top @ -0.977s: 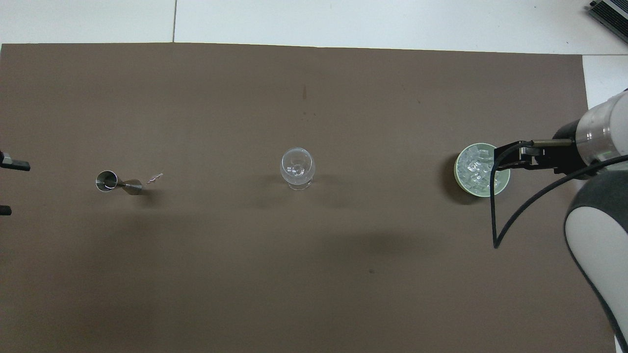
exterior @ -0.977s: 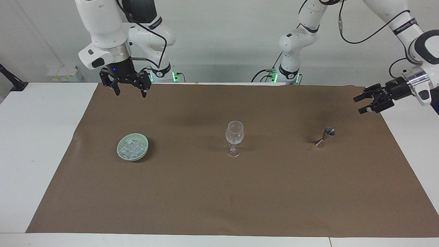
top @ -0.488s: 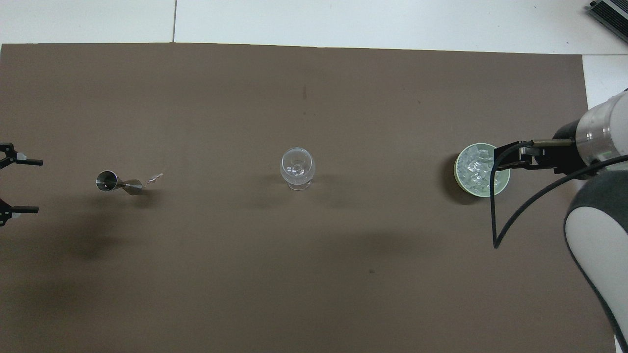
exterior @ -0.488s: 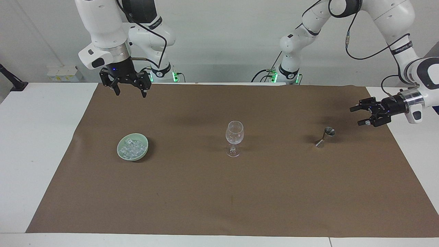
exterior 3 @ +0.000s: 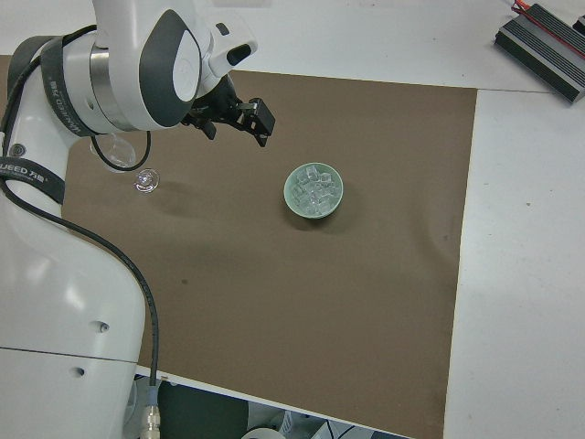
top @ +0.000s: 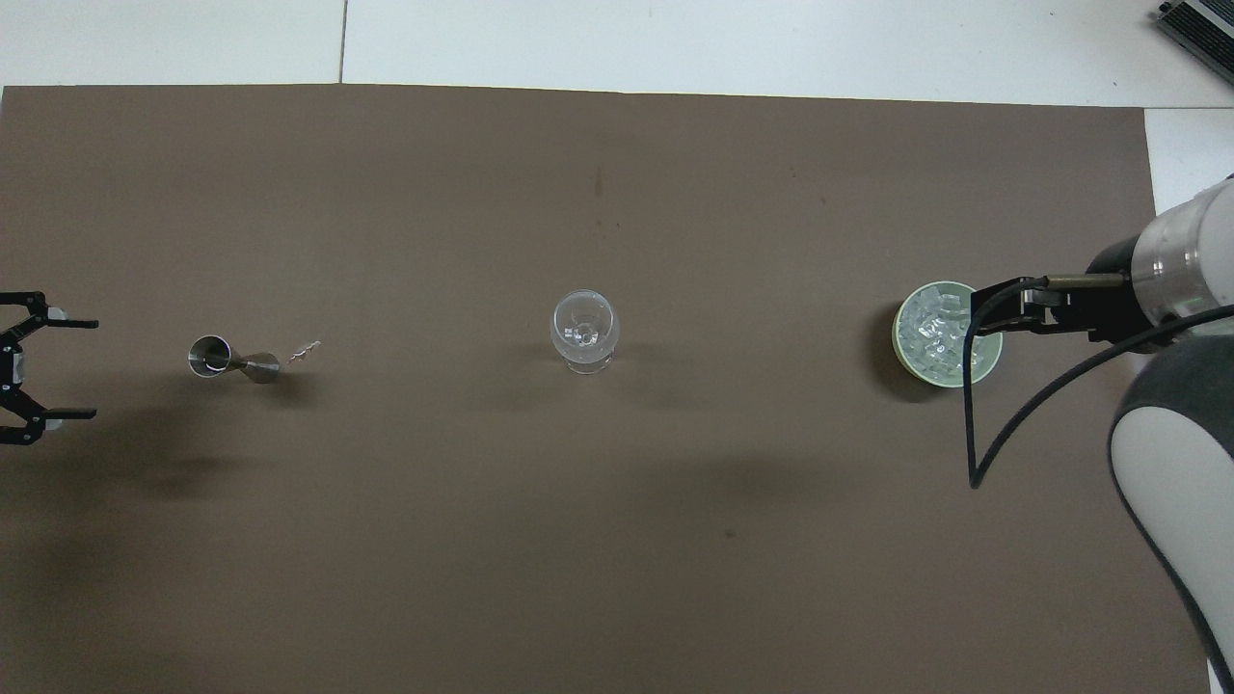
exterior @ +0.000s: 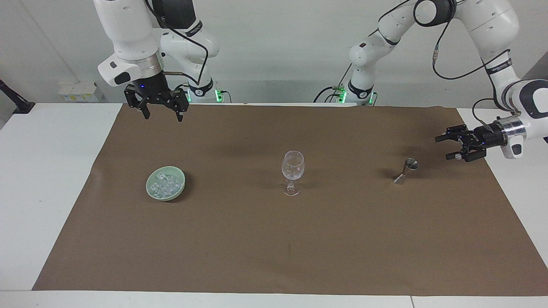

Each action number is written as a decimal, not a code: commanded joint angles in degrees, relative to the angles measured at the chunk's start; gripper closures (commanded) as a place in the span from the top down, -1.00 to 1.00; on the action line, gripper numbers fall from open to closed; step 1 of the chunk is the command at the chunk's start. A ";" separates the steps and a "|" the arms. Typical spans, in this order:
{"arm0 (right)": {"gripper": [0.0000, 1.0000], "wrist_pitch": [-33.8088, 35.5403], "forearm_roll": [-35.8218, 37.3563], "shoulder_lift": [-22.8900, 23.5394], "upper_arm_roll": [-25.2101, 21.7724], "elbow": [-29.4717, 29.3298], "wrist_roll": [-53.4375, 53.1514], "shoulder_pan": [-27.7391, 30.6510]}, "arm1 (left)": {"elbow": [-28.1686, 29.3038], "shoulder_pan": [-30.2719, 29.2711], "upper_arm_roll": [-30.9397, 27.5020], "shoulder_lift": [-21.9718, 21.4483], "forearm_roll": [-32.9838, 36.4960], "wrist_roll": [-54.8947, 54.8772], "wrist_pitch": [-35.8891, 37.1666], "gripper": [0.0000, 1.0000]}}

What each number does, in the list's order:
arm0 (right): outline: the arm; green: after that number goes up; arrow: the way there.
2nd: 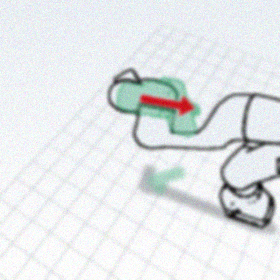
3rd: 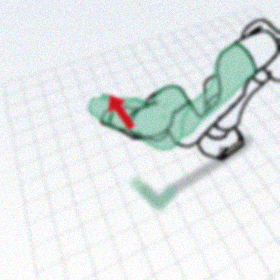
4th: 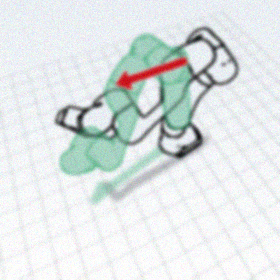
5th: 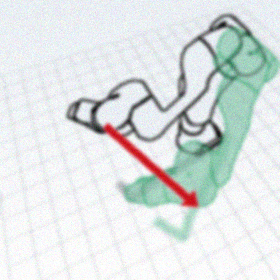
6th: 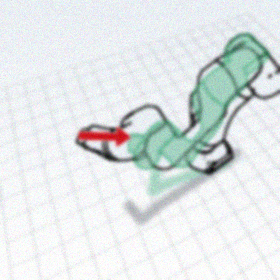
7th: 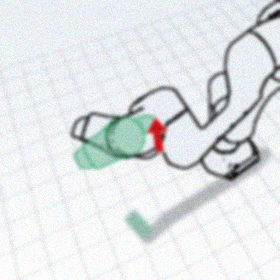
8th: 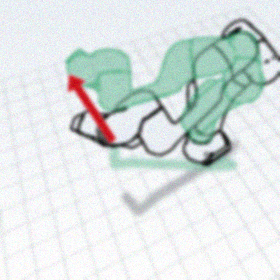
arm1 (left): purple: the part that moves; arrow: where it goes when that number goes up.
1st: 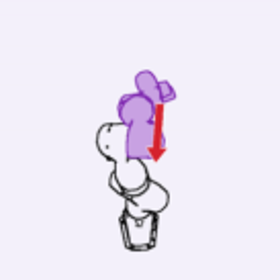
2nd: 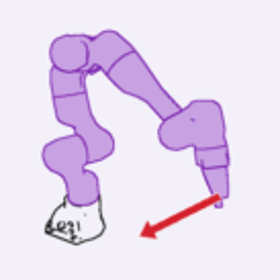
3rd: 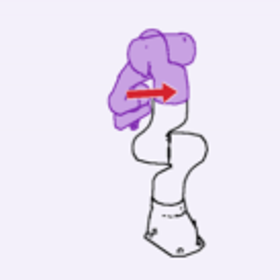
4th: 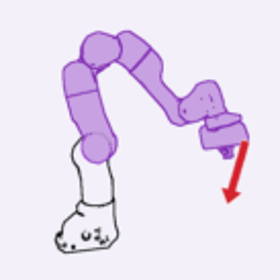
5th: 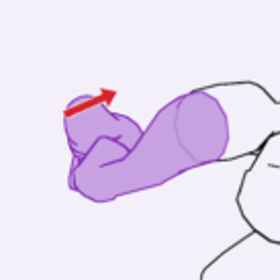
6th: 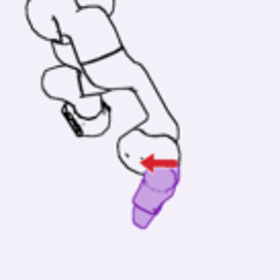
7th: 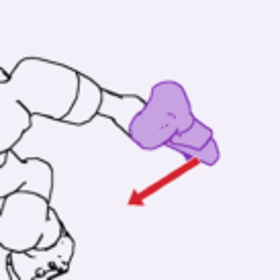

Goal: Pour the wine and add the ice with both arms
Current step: 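Move the left gripper to the small metal cup and open it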

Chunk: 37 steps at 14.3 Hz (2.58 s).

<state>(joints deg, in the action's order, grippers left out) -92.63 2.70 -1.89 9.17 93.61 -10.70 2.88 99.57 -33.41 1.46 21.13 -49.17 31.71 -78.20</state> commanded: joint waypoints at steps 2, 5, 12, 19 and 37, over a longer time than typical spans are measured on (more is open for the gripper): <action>1.00 0.25 -1.03 -1.27 0.50 1.22 1.21 0.98 | -1.39 -1.48 0.47 3.64 -2.32 2.12 1.74 1.00; 1.00 0.34 -1.03 -1.27 0.50 1.22 1.30 0.98 | -1.48 -1.66 0.38 5.93 -3.47 7.04 1.56 1.00; 1.00 0.25 -1.03 -1.27 0.50 1.22 1.21 0.98 | -1.30 -0.96 0.47 9.71 -4.44 7.31 0.34 1.00; 1.00 0.34 -1.03 -1.27 0.50 1.22 1.30 0.98 | -1.39 0.88 1.00 12.35 -5.67 7.31 -1.77 1.00; 1.00 0.25 -1.03 -1.27 0.50 1.22 1.21 0.98 | -1.83 3.96 2.14 17.01 -6.90 6.52 -2.83 1.00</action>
<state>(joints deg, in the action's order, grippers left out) -92.62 2.70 -1.89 9.17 93.62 -10.70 2.88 99.25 -30.19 3.65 36.70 -55.11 37.97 -80.57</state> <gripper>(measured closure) 0.000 0.000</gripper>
